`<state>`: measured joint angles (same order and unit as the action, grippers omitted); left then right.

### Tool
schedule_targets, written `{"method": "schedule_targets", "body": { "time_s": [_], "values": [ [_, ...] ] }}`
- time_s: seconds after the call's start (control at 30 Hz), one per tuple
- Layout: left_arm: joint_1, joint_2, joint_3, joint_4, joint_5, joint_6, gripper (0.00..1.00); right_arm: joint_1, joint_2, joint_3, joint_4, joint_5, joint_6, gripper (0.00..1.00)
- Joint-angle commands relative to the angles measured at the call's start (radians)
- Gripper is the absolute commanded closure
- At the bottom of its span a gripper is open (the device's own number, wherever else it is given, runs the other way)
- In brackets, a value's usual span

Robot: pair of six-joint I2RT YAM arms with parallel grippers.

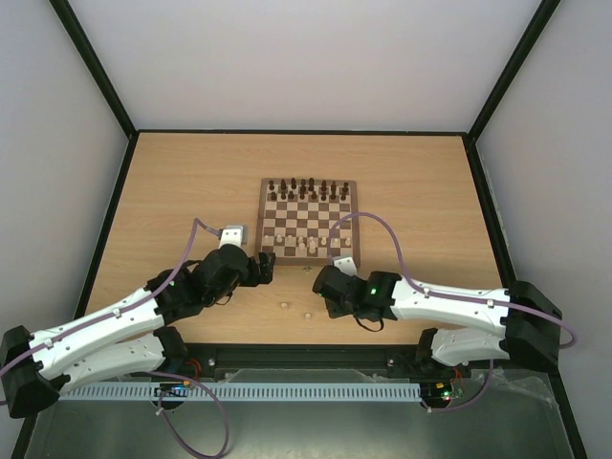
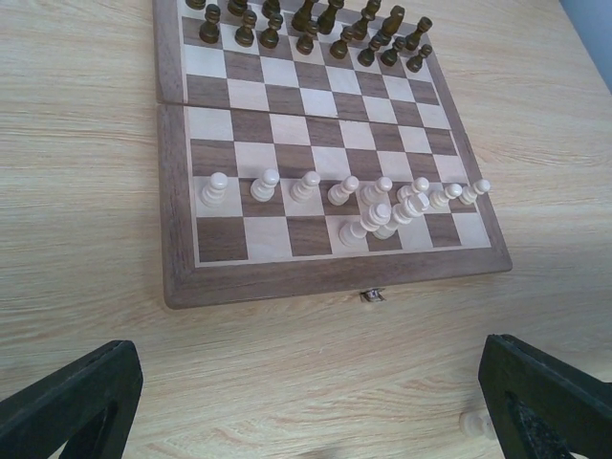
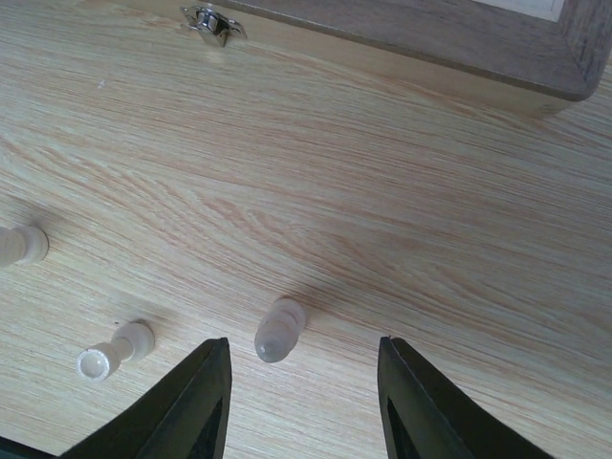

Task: Set up the chess pieces on the board
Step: Pick up the chess piece at the center of the board.

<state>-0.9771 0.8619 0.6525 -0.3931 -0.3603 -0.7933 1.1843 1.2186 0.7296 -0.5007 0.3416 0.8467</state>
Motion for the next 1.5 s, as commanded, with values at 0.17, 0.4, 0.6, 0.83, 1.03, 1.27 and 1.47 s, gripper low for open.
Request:
{"method": "schedule_targets", "body": {
  "time_s": [0.17, 0.4, 0.6, 0.83, 1.03, 1.27, 1.47],
  "values": [
    [-0.005, 0.028, -0.010, 0.030, -0.019, 0.005, 0.01, 0.013, 0.047, 0.025, -0.021, 0.000, -0.003, 0.59],
    [-0.005, 0.053, -0.010, 0.045, -0.021, 0.010, 0.00, 0.023, 0.086, 0.024, 0.004, -0.016, -0.014, 0.59],
    [-0.005, 0.071, -0.003, 0.054, -0.025, 0.020, 0.01, 0.024, 0.105, 0.021, 0.017, -0.028, -0.020, 0.63],
    [-0.005, 0.102, 0.007, 0.066, -0.021, 0.029, 0.00, 0.025, 0.113, 0.019, 0.018, -0.032, -0.020, 0.66],
    [-0.005, 0.100, 0.005, 0.067, -0.021, 0.030, 0.00, 0.025, 0.129, 0.019, 0.030, -0.034, -0.024, 0.67],
    [-0.005, 0.081, 0.000, 0.060, -0.023, 0.028, 0.00, 0.026, 0.158, 0.032, 0.040, -0.036, -0.031, 0.71],
    [-0.005, 0.073, -0.009, 0.058, -0.023, 0.027, 0.01, 0.025, 0.177, 0.042, 0.043, -0.033, -0.034, 0.77]
  ]
}}
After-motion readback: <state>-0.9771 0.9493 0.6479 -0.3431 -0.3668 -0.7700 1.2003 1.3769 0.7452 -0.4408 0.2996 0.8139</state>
